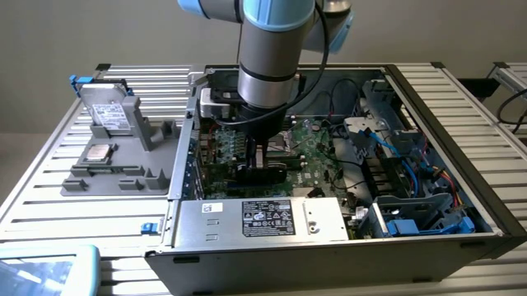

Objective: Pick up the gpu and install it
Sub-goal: 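Insert the gpu into the slot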

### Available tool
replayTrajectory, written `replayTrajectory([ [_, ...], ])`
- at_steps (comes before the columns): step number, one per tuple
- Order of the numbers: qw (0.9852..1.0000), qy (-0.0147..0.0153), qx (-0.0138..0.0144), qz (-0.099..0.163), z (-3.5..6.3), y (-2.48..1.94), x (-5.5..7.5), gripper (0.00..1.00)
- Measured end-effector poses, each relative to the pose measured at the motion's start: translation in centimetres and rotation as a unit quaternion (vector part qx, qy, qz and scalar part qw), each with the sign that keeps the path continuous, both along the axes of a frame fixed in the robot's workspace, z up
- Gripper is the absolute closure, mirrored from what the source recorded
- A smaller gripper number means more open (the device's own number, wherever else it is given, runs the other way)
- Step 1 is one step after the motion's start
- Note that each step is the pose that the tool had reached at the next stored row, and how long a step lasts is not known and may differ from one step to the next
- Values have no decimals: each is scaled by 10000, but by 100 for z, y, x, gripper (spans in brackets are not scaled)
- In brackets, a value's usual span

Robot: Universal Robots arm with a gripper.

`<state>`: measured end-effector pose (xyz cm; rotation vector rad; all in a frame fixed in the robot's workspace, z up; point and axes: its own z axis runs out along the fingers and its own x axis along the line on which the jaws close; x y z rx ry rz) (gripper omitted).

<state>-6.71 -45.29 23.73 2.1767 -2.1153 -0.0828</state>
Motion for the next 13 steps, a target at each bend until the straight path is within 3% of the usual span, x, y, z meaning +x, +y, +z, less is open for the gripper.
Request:
replayTrajectory([
  [2, 10000, -19, 0, 0, 11, 1, 2, 69],
  [4, 10000, -42, 0, 3, 26, 1, 4, 58],
  [5, 10000, -59, 0, 3, 45, 1, 4, 58],
  [7, 10000, -89, 0, 3, 94, 1, 4, 46],
  [8, 9999, -111, -1, 2, 115, 1, 4, 46],
  [9, 9999, -139, -1, 2, 131, 1, 0, 40],
  [11, 9998, -189, -2, 2, 159, 3, -17, 40],
  [13, 9998, -205, -5, 3, 203, 3, -41, 40],
])
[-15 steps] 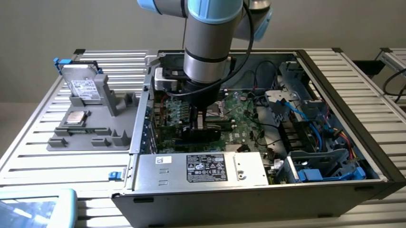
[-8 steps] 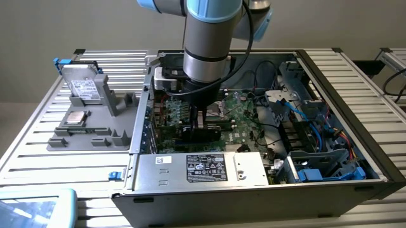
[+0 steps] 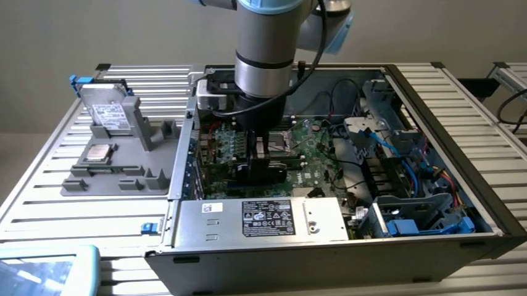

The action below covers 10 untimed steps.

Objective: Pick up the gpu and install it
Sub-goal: 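Insert the gpu into the slot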

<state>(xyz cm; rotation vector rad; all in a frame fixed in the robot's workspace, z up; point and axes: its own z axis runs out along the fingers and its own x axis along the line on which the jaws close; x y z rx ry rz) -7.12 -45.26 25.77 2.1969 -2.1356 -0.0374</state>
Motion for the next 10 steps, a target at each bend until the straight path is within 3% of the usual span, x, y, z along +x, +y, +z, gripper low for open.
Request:
replayTrajectory([
  [10, 10000, -28, -11, 0, 265, 0, -77, 40],
])
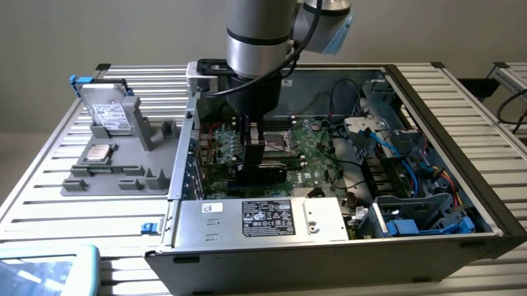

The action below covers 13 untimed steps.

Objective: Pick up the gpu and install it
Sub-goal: 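Insert the gpu into the slot, then press down on the gpu until it lock into place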

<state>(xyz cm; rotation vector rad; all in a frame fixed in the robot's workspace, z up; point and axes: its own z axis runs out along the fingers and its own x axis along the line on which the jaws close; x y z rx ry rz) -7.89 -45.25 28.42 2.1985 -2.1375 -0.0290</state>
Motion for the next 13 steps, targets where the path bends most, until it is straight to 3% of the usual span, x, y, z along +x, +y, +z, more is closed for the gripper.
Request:
replayTrajectory([
  [2, 10000, -5, -2, 0, 41, 0, -24, 40],
  [13, 10000, -6, -1, 0, 40, 0, -25, 40],
])
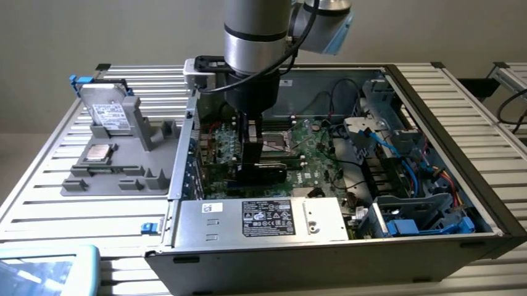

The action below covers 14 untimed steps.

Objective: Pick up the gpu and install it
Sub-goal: 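Press down on the gpu until it lock into place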

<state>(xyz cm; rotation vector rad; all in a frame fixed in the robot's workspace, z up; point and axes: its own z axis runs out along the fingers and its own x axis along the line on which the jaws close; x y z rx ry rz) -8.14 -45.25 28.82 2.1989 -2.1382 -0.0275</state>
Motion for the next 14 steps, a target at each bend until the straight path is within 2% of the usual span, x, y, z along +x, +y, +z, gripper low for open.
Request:
replayTrajectory([
  [3, 10000, 0, 0, 0, 0, 0, 0, 40],
  [5, 10000, 0, 0, 0, 0, 0, 0, 48],
  [6, 10000, 0, 0, 0, 0, 0, 0, 48],
  [9, 10000, 0, 0, 0, 0, 0, 0, 67],
  [10, 10000, 0, 0, 0, 0, 0, 0, 67],
  [12, 10000, 0, 0, 0, 0, 0, 0, 78],
  [13, 10000, 0, -3, 1, 1, 0, -1, 78],
  [14, 10000, -2, -15, -1, 1, 2, -5, 84],
])
